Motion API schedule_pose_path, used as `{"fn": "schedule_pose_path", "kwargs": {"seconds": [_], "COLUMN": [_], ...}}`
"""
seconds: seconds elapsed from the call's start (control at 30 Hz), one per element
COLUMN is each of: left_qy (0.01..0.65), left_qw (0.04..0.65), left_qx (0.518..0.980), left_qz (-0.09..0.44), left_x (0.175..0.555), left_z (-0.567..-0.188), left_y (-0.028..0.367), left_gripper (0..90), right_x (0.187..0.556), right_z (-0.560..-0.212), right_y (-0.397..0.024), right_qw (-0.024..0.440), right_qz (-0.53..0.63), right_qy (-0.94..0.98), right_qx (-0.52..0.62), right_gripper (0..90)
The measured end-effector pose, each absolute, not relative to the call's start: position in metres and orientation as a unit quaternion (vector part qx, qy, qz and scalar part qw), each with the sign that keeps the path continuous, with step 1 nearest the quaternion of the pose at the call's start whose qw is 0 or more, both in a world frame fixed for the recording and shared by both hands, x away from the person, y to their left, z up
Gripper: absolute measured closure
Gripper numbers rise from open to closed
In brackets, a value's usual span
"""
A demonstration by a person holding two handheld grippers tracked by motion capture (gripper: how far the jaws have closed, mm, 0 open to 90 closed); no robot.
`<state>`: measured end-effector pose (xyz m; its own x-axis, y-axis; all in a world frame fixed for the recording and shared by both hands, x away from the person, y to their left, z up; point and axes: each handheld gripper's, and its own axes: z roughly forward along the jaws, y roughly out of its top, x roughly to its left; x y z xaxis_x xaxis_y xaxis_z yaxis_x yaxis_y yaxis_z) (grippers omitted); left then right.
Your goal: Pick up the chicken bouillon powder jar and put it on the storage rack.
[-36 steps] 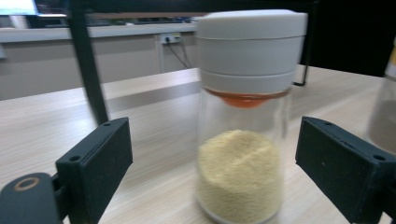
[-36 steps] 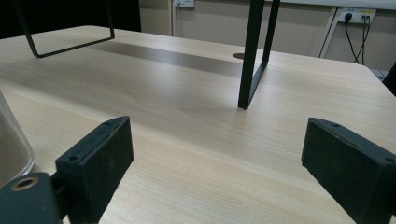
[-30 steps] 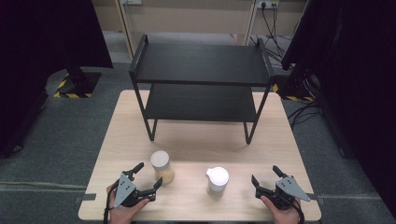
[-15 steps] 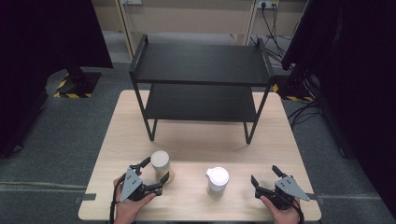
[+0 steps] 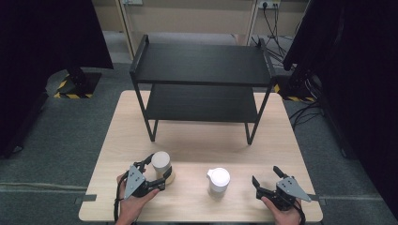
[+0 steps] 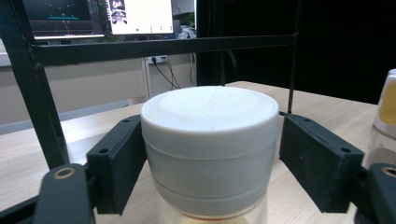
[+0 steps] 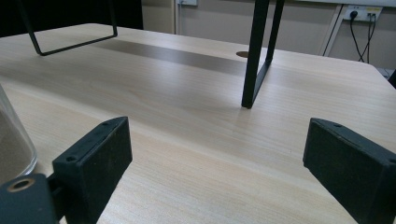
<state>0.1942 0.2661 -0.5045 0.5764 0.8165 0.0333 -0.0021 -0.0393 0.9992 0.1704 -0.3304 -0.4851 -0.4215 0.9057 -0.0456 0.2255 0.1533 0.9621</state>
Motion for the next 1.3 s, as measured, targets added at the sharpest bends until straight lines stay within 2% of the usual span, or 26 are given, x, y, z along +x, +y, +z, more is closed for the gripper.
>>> {"fn": "schedule_pose_path", "kwargs": {"seconds": [0.27, 0.53, 1.3], "left_qy": [0.322, 0.332, 0.322], "left_qw": [0.61, 0.611, 0.63], "left_qx": [0.64, 0.636, 0.598], "left_qz": [0.338, 0.334, 0.376], "left_x": [0.196, 0.193, 0.196], "left_z": [-0.502, -0.496, -0.451], "left_y": [0.263, 0.263, 0.256], "left_gripper": [33.0, 33.3, 33.5], "right_x": [0.17, 0.17, 0.171], "right_z": [-0.485, -0.485, -0.485], "right_y": [-0.33, -0.33, -0.329], "right_qw": [0.341, 0.341, 0.341], "right_qz": [0.499, 0.5, 0.5], "right_qy": [0.679, 0.678, 0.679], "right_qx": [0.416, 0.416, 0.416], "right_gripper": [8.2, 8.1, 8.1]}}
